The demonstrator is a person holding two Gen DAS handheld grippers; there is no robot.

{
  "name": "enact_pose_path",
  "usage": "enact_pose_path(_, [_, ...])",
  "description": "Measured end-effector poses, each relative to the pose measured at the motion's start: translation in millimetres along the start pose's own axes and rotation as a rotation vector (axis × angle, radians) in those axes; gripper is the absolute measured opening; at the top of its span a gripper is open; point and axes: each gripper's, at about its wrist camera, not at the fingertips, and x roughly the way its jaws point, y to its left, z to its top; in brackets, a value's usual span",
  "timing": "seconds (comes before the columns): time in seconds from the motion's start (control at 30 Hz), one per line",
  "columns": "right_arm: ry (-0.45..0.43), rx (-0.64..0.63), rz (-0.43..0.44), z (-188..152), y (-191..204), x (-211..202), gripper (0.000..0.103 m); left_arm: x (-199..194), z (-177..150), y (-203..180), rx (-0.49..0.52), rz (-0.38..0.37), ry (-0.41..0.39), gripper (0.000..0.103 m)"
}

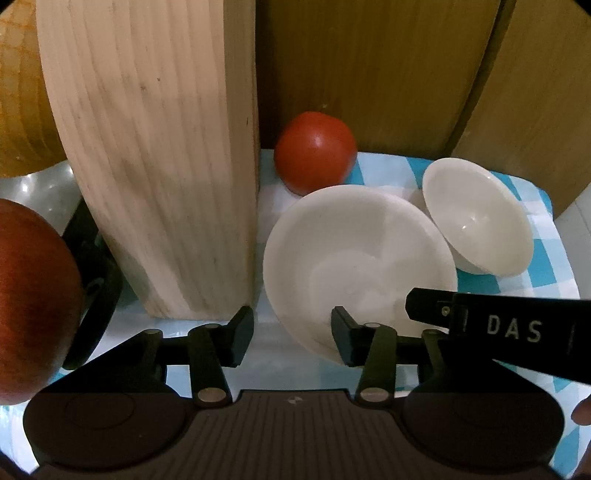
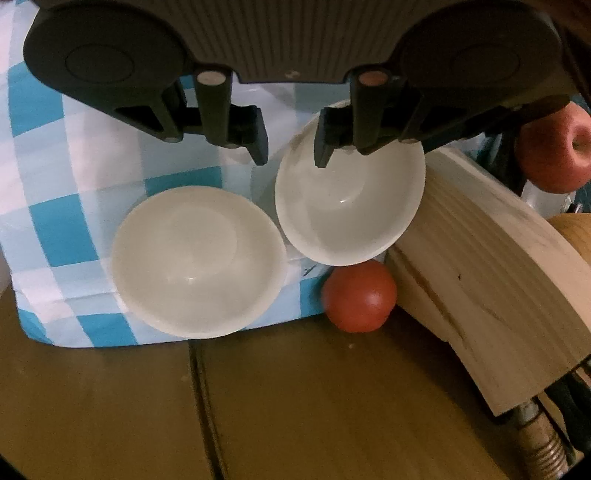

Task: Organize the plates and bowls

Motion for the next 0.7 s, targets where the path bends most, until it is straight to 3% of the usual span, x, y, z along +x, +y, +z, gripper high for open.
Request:
enact_pose_path(0.17, [0.013, -0.015, 0.0, 1.2, 3.4, 6.0, 0.008, 1.7, -0.1, -3.8, 0.022, 0.016, 0.005, 0.051])
enact_pose_path(0.2, [0.014, -0.018, 0.002, 0.8, 3.4, 6.0, 0.008, 3.2, 0.8, -3.4, 0.021, 0.012, 0.007, 0.047])
enact_pose_path(0.23, [0.014, -0.019, 0.004, 0.7, 3.1, 6.0, 0.008, 3.5, 1.1, -2.3, 0.016, 0.003, 0.008, 0.035])
enact_pose_path(0.27, [0.014, -0.018, 0.009, 0.6, 2.4, 6.0, 0.008, 4.2, 2.0, -1.7, 0.012, -0.012, 0.01, 0.033])
enact_pose_path(0.7, [-0.014, -0.033, 0.046, -3.0, 3.6, -14.1, 0.007, -18.6, -1.8, -3.1, 0.023, 0.001, -0.019, 0.03])
